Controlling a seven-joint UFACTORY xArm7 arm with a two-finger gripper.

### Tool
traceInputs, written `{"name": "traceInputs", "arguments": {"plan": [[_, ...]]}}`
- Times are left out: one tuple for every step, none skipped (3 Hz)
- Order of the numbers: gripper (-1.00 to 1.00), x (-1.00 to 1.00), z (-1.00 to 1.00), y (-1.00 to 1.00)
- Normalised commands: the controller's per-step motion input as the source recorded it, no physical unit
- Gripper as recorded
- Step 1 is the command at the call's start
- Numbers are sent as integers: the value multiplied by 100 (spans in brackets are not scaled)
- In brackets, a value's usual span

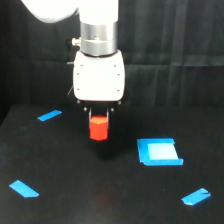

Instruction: Pick up the red object from the table

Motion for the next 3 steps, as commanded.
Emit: {"name": "traceInputs", "arguments": {"plan": [[-100, -2, 74, 9], [-99, 9, 67, 7], [-99, 7, 75, 12]]}}
